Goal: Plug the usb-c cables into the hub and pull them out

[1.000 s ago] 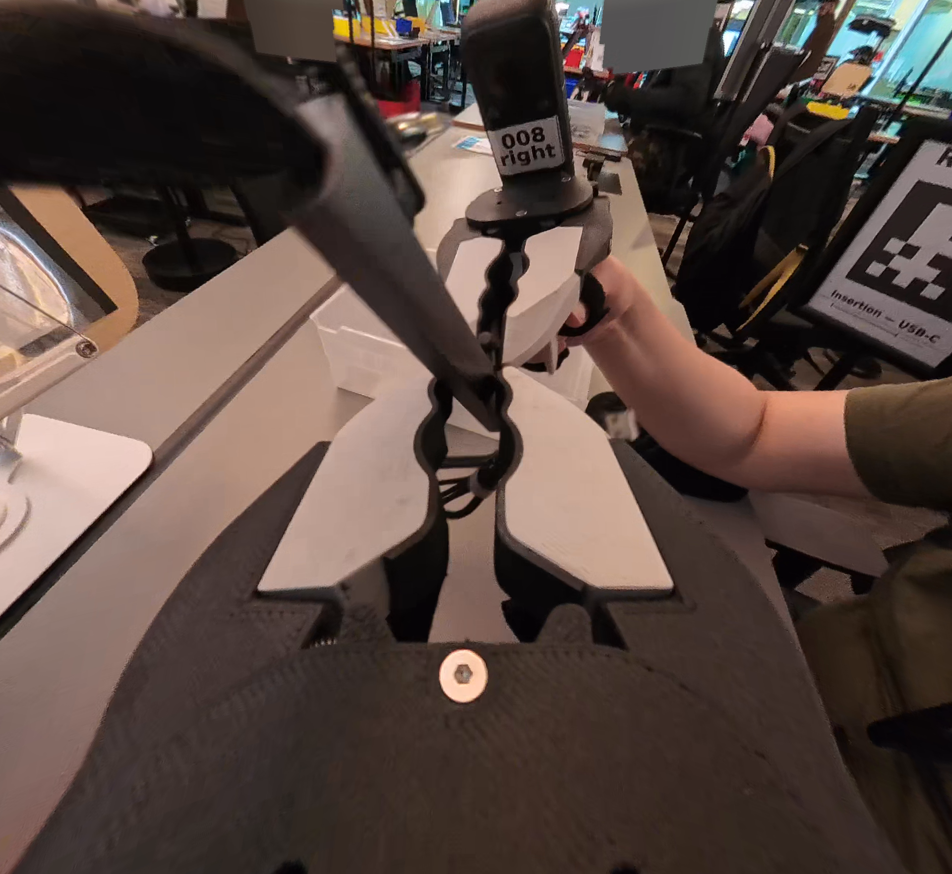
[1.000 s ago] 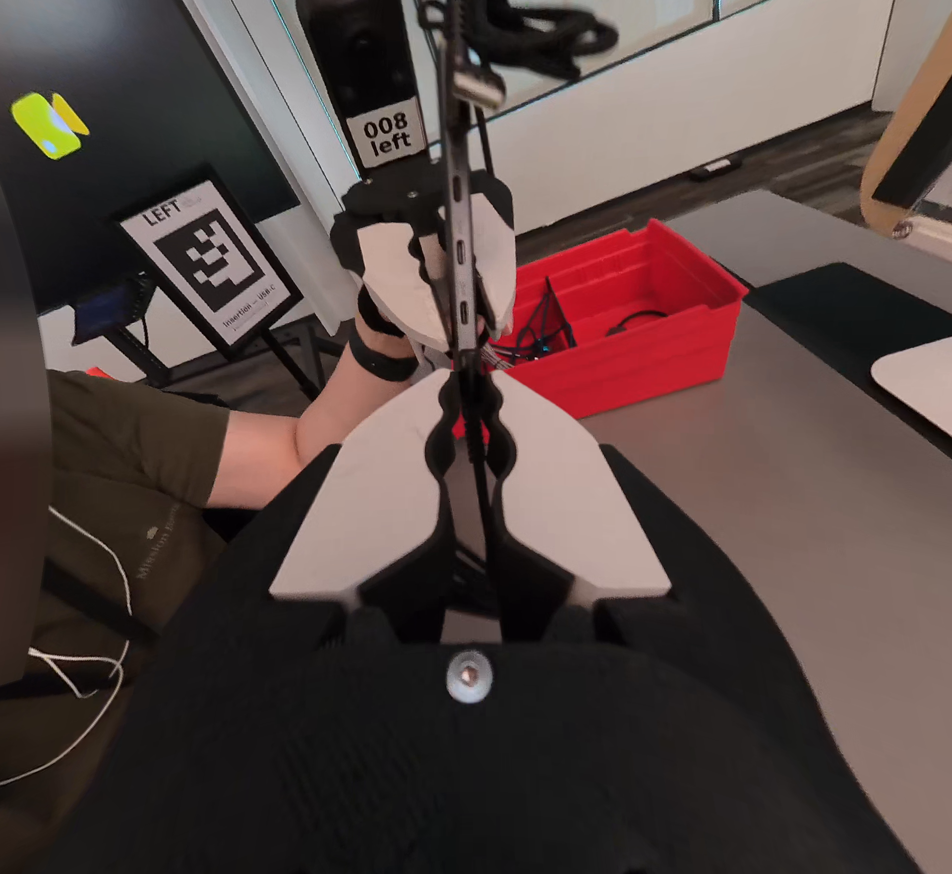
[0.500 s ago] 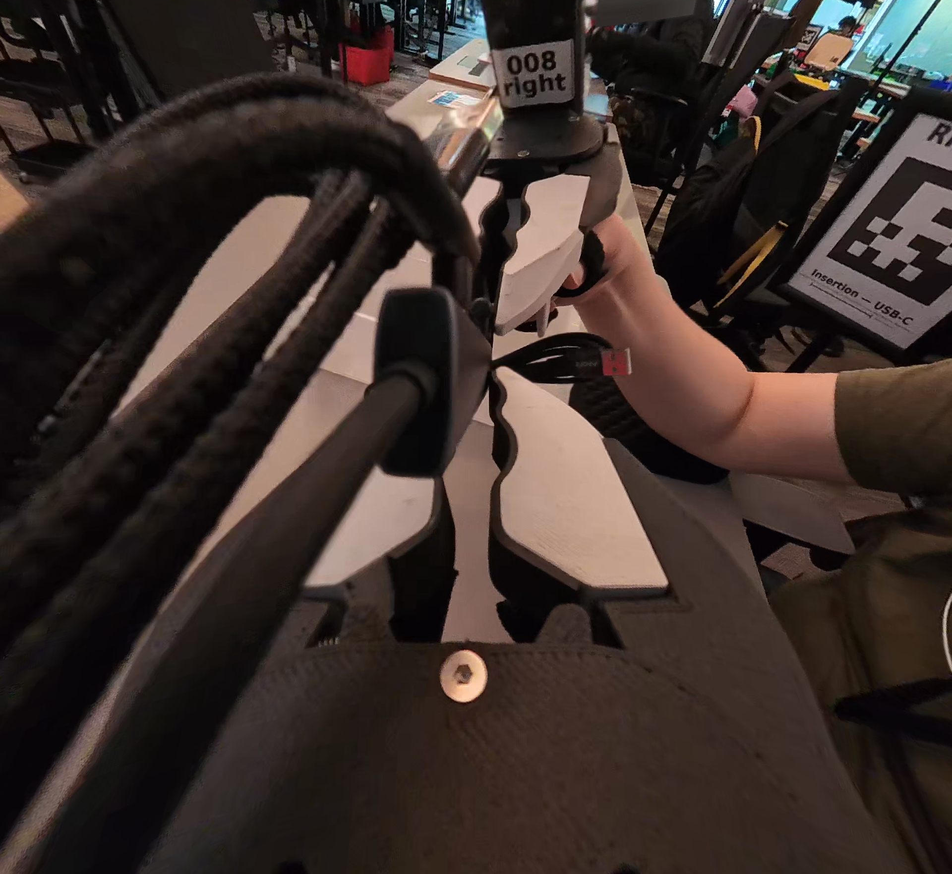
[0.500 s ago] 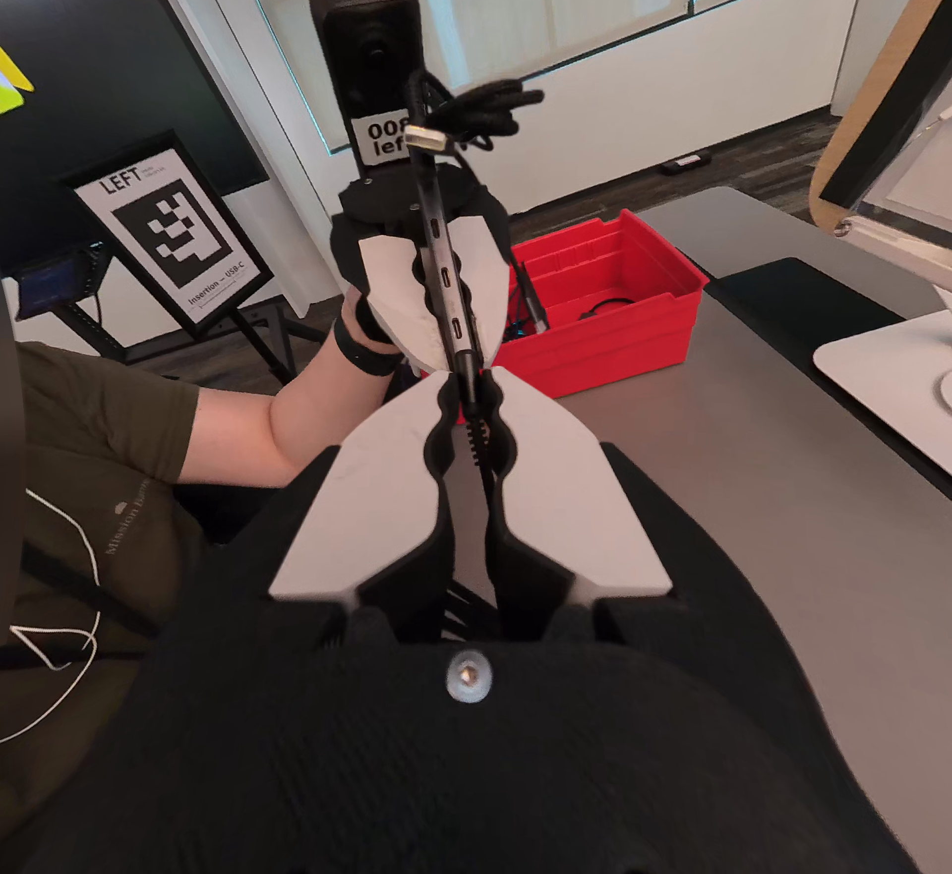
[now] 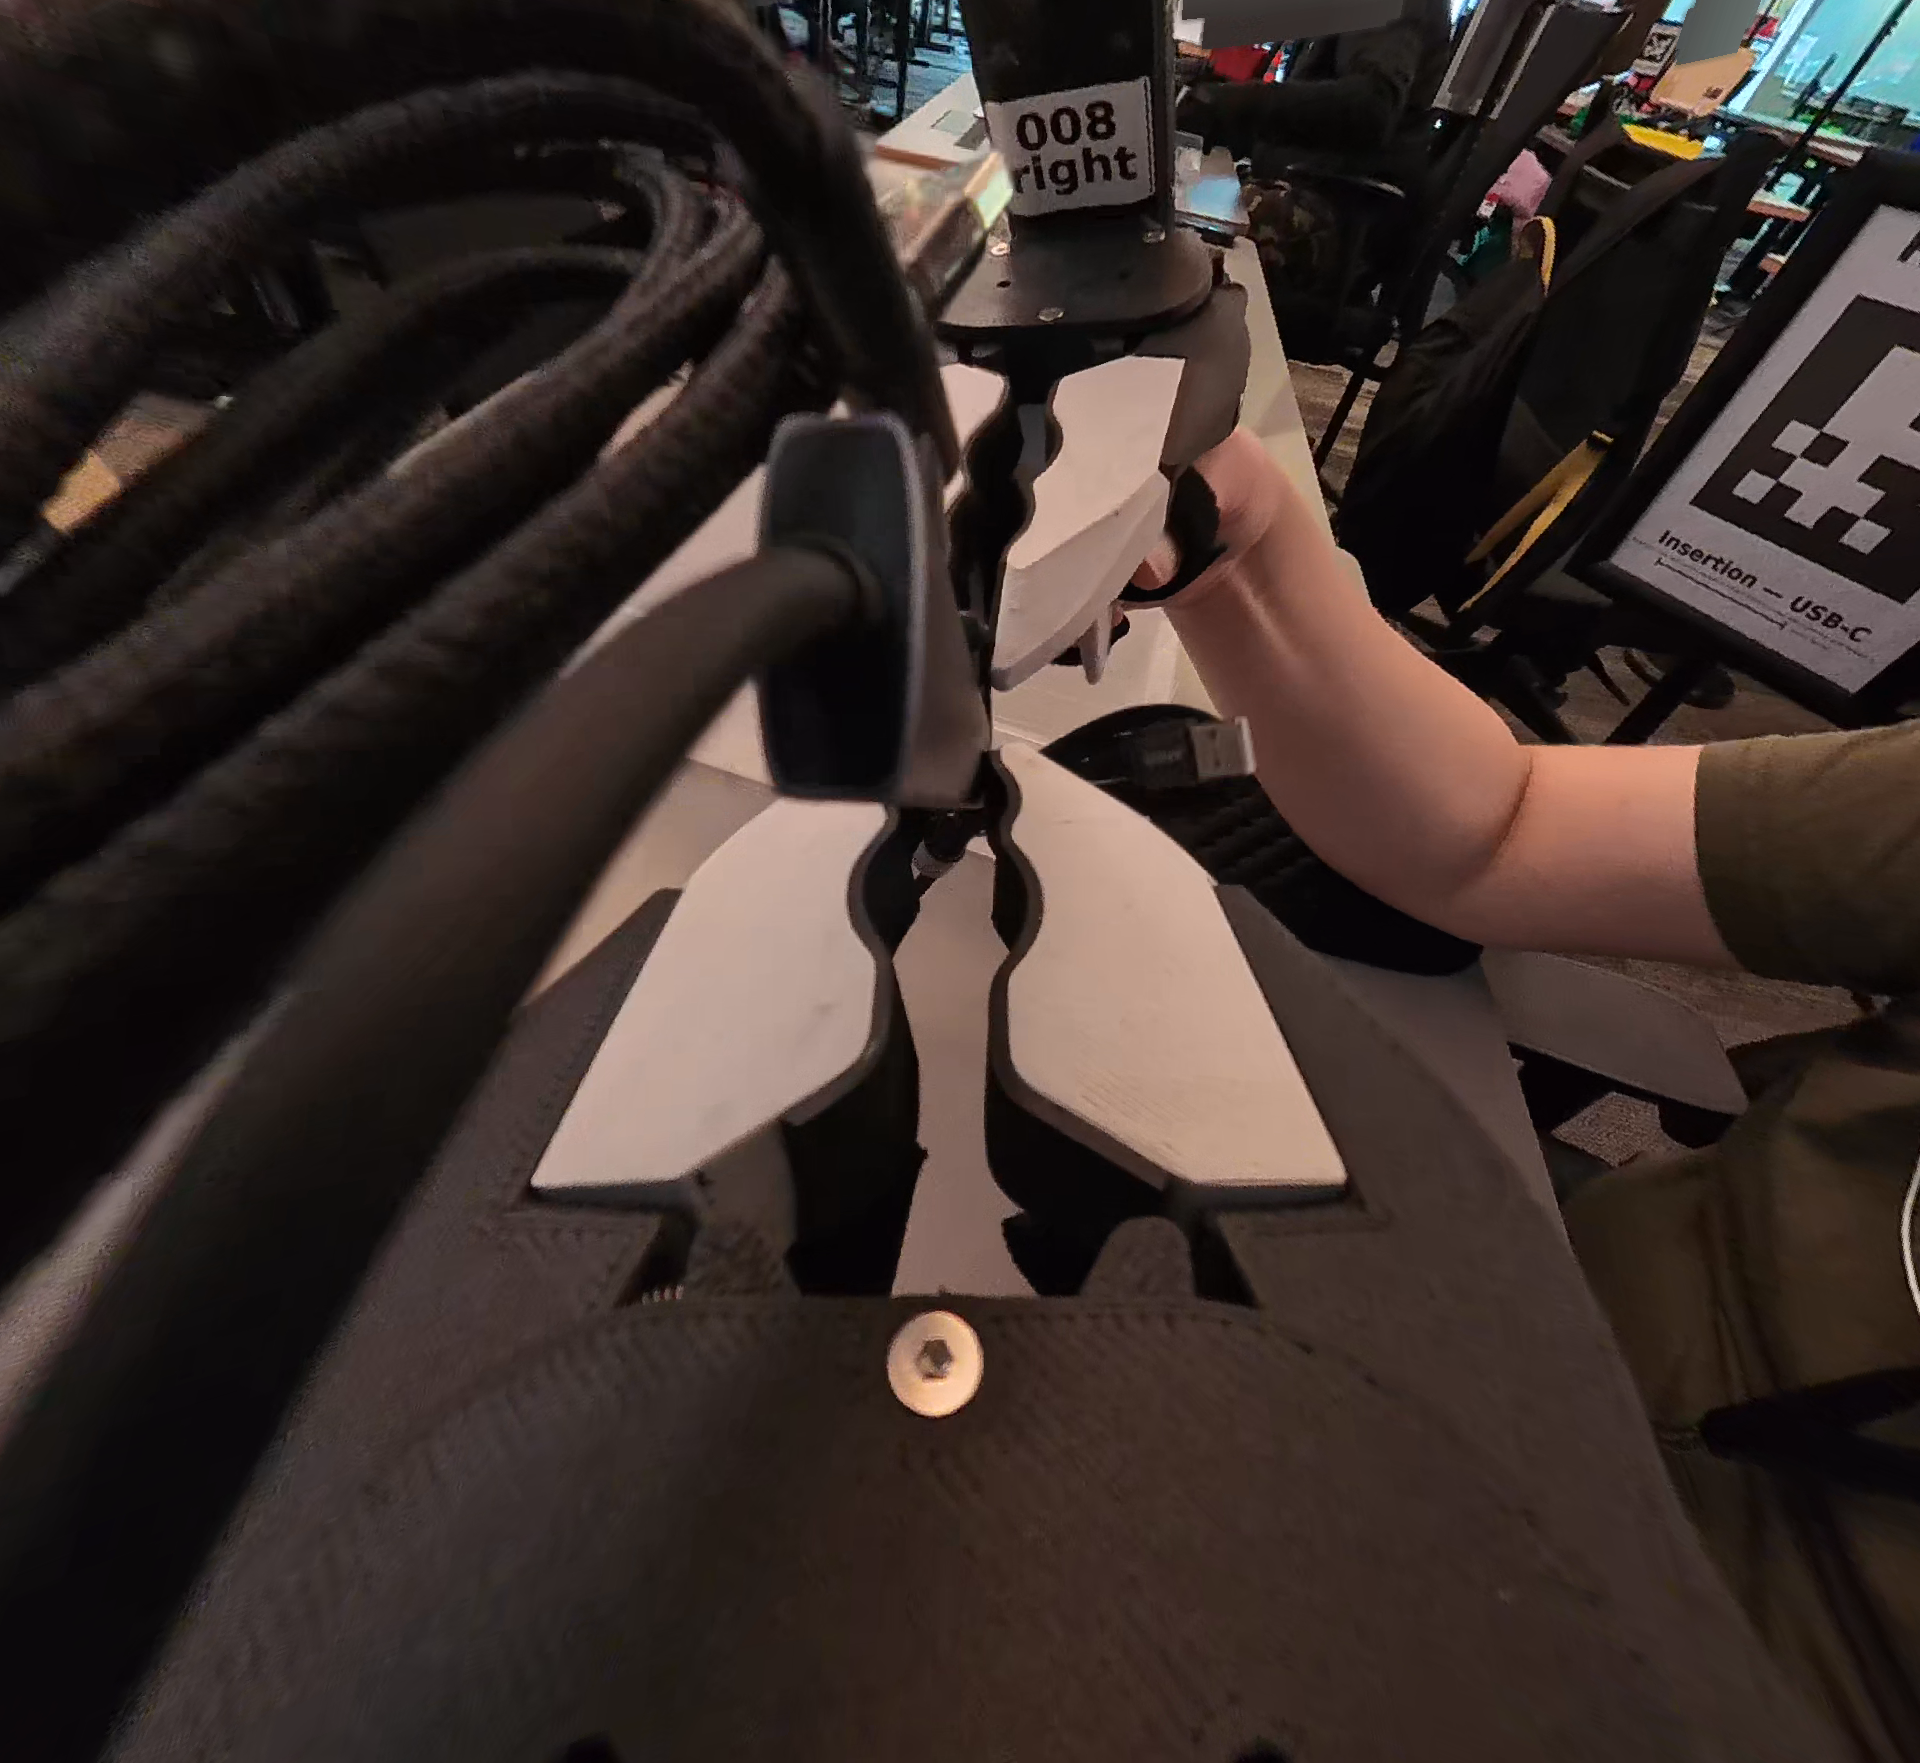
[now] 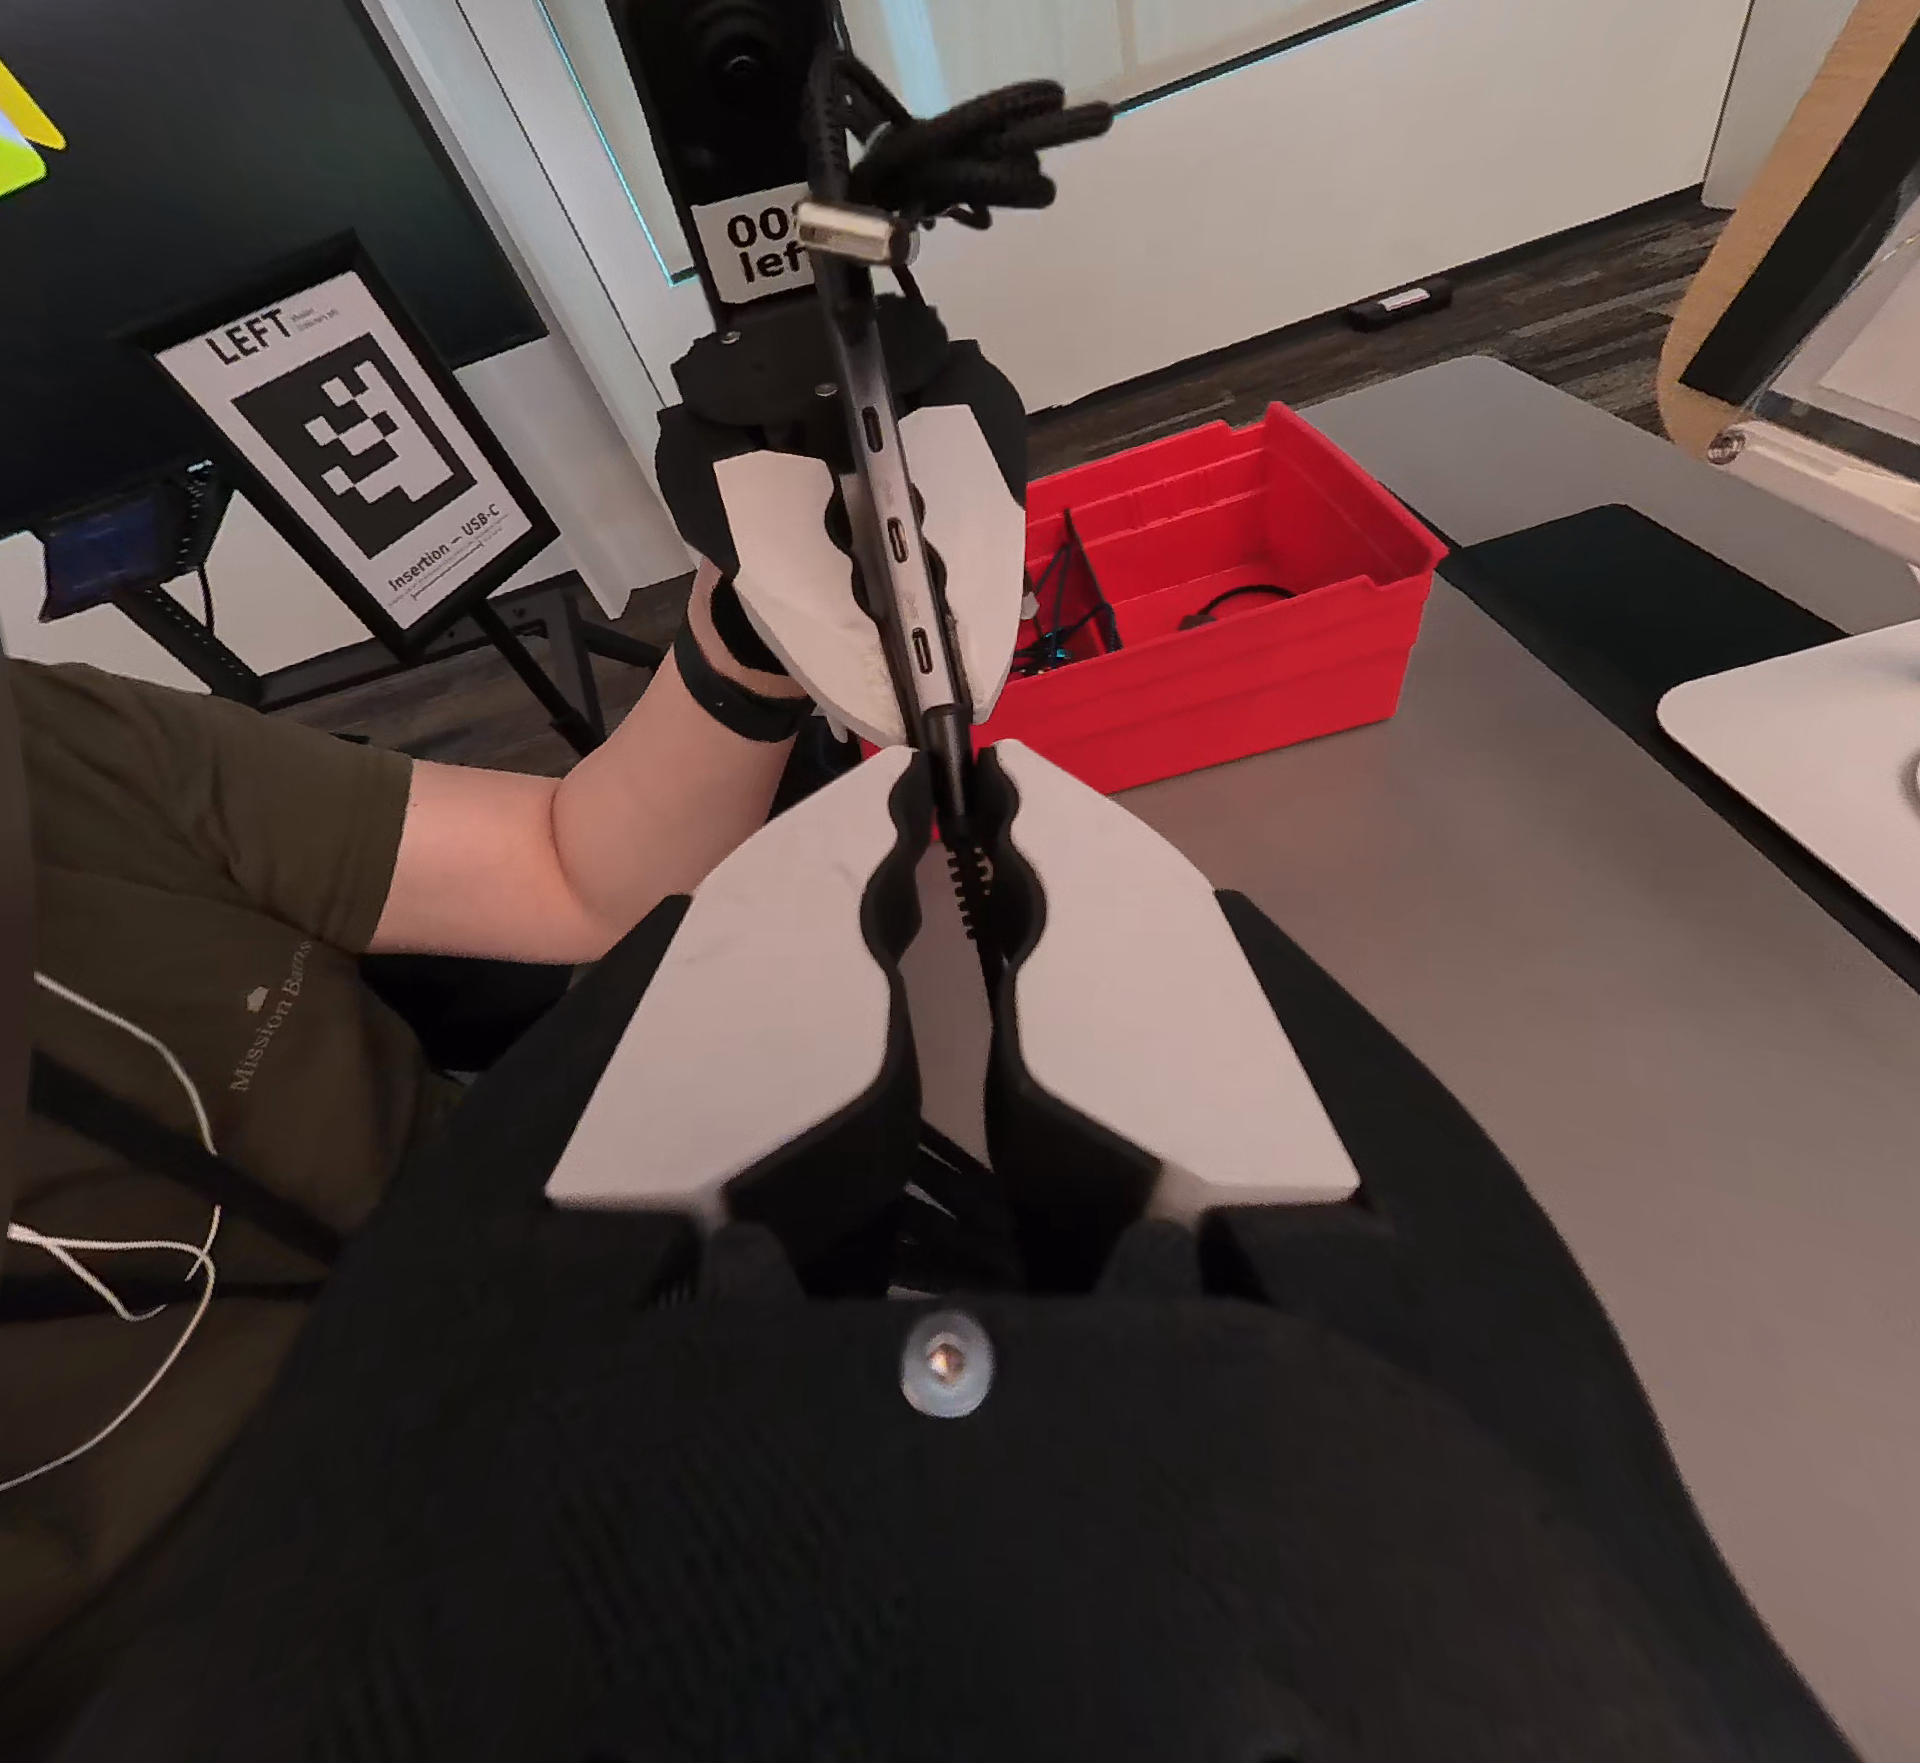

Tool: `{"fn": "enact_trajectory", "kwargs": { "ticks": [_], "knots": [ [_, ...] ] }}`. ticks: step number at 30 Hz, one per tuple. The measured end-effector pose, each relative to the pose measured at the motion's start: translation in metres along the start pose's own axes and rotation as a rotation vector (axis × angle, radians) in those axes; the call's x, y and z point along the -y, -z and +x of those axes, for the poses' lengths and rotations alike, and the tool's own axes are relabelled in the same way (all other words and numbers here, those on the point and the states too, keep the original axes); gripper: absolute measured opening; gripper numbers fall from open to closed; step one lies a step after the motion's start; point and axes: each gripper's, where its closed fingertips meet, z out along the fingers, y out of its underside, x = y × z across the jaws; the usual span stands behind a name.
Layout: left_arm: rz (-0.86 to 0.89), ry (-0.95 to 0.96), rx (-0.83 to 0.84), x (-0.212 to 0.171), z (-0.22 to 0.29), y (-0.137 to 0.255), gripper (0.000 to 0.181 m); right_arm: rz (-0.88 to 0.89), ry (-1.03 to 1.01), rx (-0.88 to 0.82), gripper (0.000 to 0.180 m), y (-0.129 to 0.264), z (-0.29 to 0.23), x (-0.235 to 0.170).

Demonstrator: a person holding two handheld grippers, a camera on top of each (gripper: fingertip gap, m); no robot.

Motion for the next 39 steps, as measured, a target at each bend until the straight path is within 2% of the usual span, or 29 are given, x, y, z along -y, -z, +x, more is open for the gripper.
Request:
{"fn": "enact_trajectory", "kwargs": {
  "ticks": [9,17,23,39],
  "knots": [
    [-0.088,-0.044,0.039,-0.009,-0.001,-0.004,0.009,-0.068,0.008,-0.003,0.009,0.000,0.003,-0.012],
    [-0.121,-0.075,0.004,-0.014,0.006,-0.004,0.004,-0.112,0.044,0.015,0.009,0.003,-0.003,-0.017],
    [-0.118,-0.075,0.007,-0.013,0.006,-0.002,0.004,-0.011,0.020,0.038,0.004,0.015,-0.008,0.000],
    [-0.165,-0.074,0.011,-0.022,0.004,-0.012,0.004,-0.109,0.066,-0.019,0.000,0.011,0.000,-0.015]
  ]
}}
